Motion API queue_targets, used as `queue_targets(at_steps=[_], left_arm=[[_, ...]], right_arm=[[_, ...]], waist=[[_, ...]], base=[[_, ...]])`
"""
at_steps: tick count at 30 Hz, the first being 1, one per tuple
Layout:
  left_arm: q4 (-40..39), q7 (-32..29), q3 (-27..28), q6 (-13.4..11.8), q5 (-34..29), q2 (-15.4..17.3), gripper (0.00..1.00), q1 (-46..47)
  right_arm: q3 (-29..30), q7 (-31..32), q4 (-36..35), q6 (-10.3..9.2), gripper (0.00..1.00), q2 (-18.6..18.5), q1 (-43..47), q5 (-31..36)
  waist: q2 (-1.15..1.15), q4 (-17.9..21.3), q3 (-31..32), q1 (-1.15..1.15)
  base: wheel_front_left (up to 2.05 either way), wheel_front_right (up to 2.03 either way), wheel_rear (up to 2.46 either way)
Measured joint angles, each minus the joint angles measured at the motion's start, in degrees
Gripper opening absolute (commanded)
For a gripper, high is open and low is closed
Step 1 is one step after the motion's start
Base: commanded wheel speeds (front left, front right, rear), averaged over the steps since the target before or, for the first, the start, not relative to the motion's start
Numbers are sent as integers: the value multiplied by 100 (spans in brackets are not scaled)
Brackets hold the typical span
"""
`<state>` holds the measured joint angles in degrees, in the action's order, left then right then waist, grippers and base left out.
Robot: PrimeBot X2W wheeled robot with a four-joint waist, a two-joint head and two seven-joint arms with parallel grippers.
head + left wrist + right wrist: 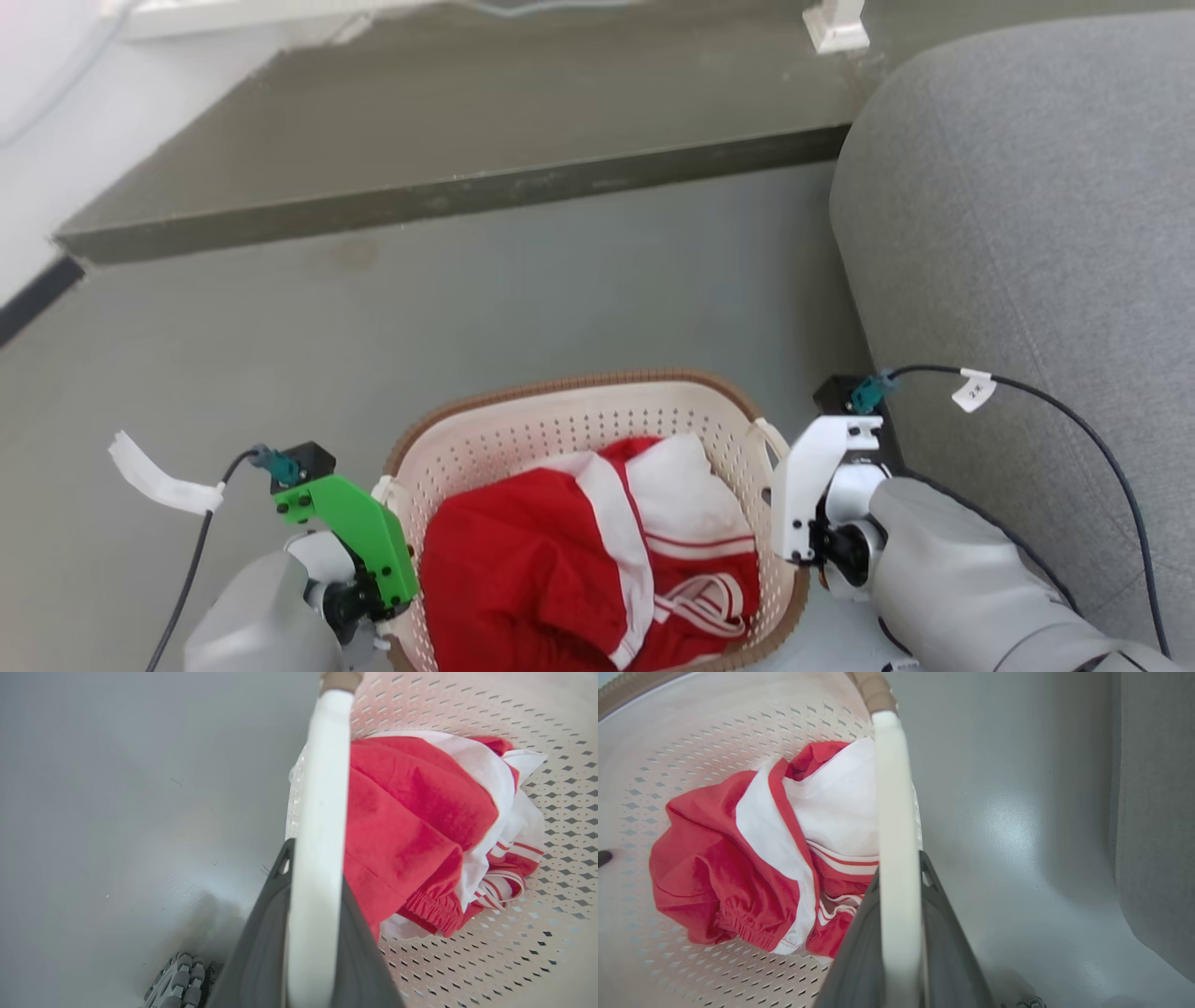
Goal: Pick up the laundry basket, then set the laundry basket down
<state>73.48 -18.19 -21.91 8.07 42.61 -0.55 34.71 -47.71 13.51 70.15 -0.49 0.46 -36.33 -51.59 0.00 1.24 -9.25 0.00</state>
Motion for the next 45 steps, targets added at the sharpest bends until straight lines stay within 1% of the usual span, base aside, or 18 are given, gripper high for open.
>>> queue_targets(at_steps=[6, 22, 45], left_arm=[[7, -89, -3, 0, 3, -14, 0, -128], [18, -214, -22, -1, 43, -36, 0, -507], [19, -244, -30, -9, 58, -51, 0, -571]], right_arm=[[1, 43, 32, 48, 0, 1, 136, -51], [-36, 126, 82, 49, 0, 22, 527, -140], [-41, 152, 111, 49, 0, 24, 556, -154]], waist=[[0, -13, 228, 0], [0, -14, 798, 0], [0, -18, 929, 0]], base=[[0, 0, 0], [0, 0, 0], [0, 0, 0]])
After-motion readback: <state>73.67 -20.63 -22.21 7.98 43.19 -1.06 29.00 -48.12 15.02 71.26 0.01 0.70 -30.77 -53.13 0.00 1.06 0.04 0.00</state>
